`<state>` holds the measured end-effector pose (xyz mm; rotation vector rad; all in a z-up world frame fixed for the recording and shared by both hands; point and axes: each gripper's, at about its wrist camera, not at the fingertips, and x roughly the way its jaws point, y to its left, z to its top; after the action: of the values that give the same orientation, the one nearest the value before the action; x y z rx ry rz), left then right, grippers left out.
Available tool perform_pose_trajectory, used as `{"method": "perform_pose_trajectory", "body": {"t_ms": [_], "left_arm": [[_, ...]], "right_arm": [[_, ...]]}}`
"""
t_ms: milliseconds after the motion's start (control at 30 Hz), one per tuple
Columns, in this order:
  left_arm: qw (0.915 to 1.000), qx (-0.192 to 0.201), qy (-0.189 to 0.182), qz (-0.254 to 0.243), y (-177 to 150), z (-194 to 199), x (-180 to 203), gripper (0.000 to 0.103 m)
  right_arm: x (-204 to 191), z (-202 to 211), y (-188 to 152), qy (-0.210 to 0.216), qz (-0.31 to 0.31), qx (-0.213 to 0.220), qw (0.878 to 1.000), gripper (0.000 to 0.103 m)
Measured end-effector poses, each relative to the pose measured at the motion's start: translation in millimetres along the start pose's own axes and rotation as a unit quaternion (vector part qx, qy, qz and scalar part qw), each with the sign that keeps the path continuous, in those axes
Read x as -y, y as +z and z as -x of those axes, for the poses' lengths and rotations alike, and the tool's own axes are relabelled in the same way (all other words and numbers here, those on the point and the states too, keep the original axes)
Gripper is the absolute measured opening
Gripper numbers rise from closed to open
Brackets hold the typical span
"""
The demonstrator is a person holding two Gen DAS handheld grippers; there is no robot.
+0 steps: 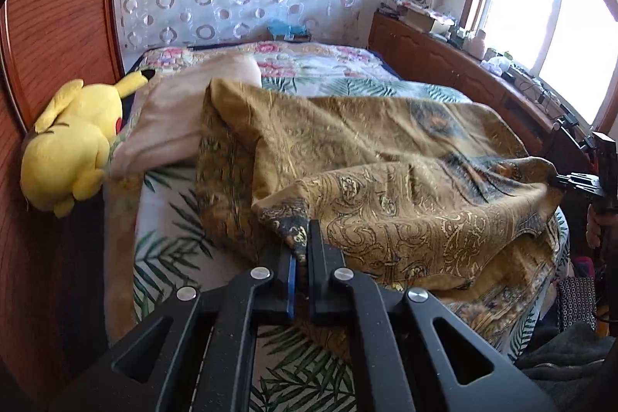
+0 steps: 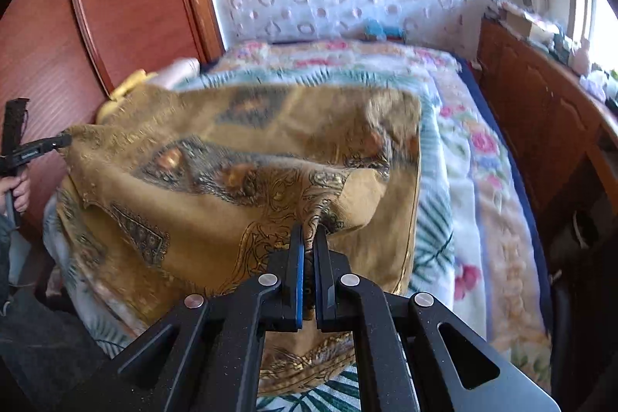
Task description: Fold small clothes
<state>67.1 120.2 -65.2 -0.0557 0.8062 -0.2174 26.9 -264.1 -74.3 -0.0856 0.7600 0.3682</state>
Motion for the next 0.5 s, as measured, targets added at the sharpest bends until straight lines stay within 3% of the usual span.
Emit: {"method": "perform_pose_trajectory", "body": {"t_ms": [67,167,200,300,400,500], "left_arm": [[0.9999,-0.010,0.001,0.003,-9.8,-1.6,0.1,0.005],[0.9998,-0.018,0.011,0.007,-24.6,3.2,1.6,0.016],[0.9997,-0.018,0.017,0.006,-28.9,5.8,2.0,0.021],[0.9998,-0.010,0.013,0.011,-41.5,17.6,4.6,0.043],[0.9998,-0.012,-0.005,0.017,-51.3,20.9,9.8,0.044],[0.9996,-0.016,-0.021,0.009,-59.1,20.1,25.7,0.044]], "right_arm": [[0.8,-10.1,-0.1,-0.012,0.003,-0.010,1.000,0.004],[-2.3,-16.0,3.5,-0.025,0.012,-0.017,0.999,0.005],[-2.7,-15.8,6.6,-0.034,0.014,-0.017,0.999,0.014],[-9.5,-2.5,9.3,-0.054,0.007,0.002,0.999,0.028],[-10.3,9.2,11.4,-0.072,-0.001,0.020,0.997,0.042],[-17.5,9.3,15.8,-0.072,0.000,0.040,0.997,0.042]]}}
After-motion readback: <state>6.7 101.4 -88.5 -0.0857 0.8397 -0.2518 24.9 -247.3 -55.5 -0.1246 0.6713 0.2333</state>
